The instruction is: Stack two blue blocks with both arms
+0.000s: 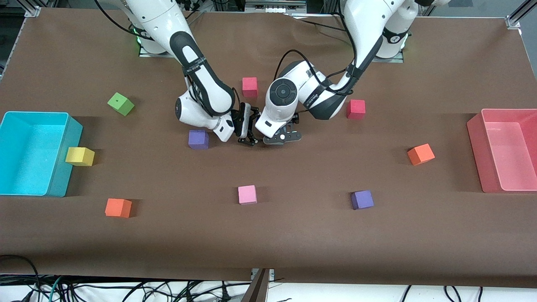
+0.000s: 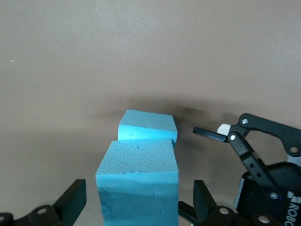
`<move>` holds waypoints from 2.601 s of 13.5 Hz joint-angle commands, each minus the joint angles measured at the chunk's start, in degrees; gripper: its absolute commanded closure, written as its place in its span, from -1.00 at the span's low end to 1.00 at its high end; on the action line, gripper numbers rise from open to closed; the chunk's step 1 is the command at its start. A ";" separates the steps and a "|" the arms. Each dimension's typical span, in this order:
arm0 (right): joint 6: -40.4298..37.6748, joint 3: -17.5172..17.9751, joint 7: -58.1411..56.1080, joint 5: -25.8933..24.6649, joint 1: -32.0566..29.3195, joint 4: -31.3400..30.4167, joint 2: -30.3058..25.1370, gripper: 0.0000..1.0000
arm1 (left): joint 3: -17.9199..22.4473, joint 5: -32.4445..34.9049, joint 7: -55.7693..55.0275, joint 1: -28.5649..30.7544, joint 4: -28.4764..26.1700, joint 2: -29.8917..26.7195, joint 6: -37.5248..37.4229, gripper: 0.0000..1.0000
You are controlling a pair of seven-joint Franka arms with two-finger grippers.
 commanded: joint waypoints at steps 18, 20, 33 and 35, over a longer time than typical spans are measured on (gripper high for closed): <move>-30.55 -13.98 50.71 -52.39 -5.22 -8.50 -30.22 -1.00 | 0.43 -1.73 18.09 26.90 2.27 -22.11 -28.42 -1.00; -40.92 -15.05 64.44 -63.12 -8.11 -0.26 -31.11 -1.00 | 4.73 -1.55 26.18 28.83 3.23 -24.85 -33.70 -1.00; -55.20 -9.33 125.86 -93.41 -27.82 24.66 -32.52 -1.00 | 11.08 3.37 47.23 30.95 2.53 -30.83 -35.92 -1.00; -55.57 -10.13 125.94 -92.89 -28.95 24.05 -32.79 -1.00 | 11.08 3.37 47.23 30.86 2.53 -31.10 -36.18 -1.00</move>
